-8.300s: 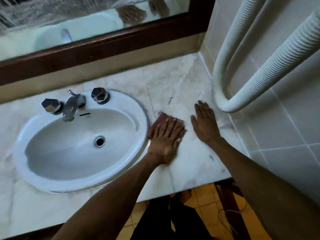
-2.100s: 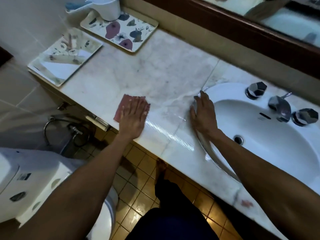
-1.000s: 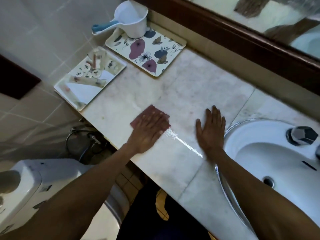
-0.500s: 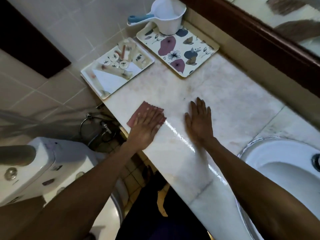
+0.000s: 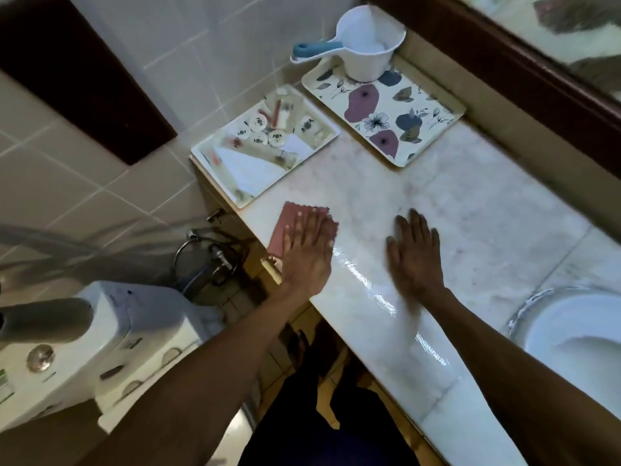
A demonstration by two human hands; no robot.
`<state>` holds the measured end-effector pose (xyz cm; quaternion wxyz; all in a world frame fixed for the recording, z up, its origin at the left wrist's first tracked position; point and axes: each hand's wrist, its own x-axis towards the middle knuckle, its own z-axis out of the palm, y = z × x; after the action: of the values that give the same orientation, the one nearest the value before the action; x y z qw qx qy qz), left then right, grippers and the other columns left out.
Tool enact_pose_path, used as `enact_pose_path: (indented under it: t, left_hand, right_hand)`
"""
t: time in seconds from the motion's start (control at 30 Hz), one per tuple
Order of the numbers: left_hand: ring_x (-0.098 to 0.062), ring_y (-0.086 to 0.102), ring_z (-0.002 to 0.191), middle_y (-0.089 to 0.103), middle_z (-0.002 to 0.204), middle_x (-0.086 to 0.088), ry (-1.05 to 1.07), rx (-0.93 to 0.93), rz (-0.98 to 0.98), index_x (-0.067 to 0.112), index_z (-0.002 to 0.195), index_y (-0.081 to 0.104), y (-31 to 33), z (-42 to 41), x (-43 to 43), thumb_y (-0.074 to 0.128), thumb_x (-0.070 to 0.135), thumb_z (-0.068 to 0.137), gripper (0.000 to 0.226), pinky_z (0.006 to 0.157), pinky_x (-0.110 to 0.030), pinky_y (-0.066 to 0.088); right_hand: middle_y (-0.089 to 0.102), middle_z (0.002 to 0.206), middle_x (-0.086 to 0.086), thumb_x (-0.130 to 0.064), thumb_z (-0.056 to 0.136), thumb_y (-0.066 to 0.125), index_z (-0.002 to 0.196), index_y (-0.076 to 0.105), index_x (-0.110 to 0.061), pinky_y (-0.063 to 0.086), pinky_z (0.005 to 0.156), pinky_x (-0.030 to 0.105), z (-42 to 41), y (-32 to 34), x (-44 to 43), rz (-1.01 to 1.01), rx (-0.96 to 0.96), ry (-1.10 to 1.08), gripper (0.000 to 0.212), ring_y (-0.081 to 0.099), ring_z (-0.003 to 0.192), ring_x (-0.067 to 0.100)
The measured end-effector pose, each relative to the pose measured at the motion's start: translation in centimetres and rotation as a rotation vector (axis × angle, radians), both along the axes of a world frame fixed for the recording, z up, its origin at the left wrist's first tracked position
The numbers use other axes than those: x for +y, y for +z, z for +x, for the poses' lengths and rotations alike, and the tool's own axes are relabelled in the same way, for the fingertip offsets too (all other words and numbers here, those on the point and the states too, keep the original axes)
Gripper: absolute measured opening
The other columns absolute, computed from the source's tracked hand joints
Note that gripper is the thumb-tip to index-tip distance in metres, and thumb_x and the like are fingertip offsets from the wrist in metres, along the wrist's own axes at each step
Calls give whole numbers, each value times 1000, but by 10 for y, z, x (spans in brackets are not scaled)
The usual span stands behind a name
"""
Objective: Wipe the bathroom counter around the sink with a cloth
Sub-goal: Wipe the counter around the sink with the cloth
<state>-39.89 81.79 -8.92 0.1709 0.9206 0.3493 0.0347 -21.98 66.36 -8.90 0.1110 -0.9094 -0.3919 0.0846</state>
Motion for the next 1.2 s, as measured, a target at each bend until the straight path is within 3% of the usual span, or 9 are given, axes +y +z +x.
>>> enact_pose_path:
  t: [0.3,0.53,0.7,0.77,0.83,0.9,1.03,1.2]
  left_hand:
    - [-32,29,152,40,161,-3,-438,-101,72,21,150,47,-6,96,-38,39,30,104,48,122,-52,18]
    - [-33,33,150,40,160,-4,-607,-27,66,21,152,46,-3,182,-54,33,35,102,53,120,-47,15]
    - [-26,8,158,17,169,3,-645,29,-120,28,159,27,6,222,-51,28,41,107,54,124,-47,2]
    - [-23,13,156,23,168,6,-654,13,-273,30,156,34,17,223,-42,33,39,107,50,125,-47,8]
    - [-20,41,144,48,155,4,-597,-111,-520,23,145,53,35,212,-27,38,36,105,45,122,-43,29]
    - [-14,61,122,66,134,5,-439,-202,-618,21,135,63,54,190,-6,44,36,104,39,107,-37,47]
    - [-6,67,91,71,103,14,-165,-325,-608,24,124,68,88,132,47,52,35,104,28,82,-22,51]
    - [-15,72,84,74,100,8,172,-409,-425,34,115,65,92,53,125,51,42,100,22,83,-37,58]
  right_hand:
    - [21,163,16,-47,101,25,151,31,-9,19,120,54,34,6,-66,-37,4,-314,63,19,150,32]
    - [28,160,15,-42,102,38,148,36,-13,26,116,53,57,-3,-90,-35,-42,-401,54,27,147,32]
    - [43,149,14,-39,101,40,134,49,-14,34,106,49,68,1,-88,52,-80,-428,43,41,135,33]
    - [52,138,10,-39,101,38,127,53,-12,39,101,47,82,11,-78,175,-22,-441,40,49,124,34]
    - [57,130,7,-37,101,38,123,53,-13,39,98,44,98,28,-60,299,55,-414,36,51,118,33]
    - [59,125,6,-31,103,38,118,56,-13,38,96,43,112,42,-33,368,97,-369,29,52,114,32]
    - [61,121,4,-29,103,41,114,59,-16,38,94,41,120,64,40,458,120,-274,26,53,110,29]
    - [65,114,8,-31,98,44,113,62,-15,45,95,44,96,82,130,510,257,-119,29,58,107,30]
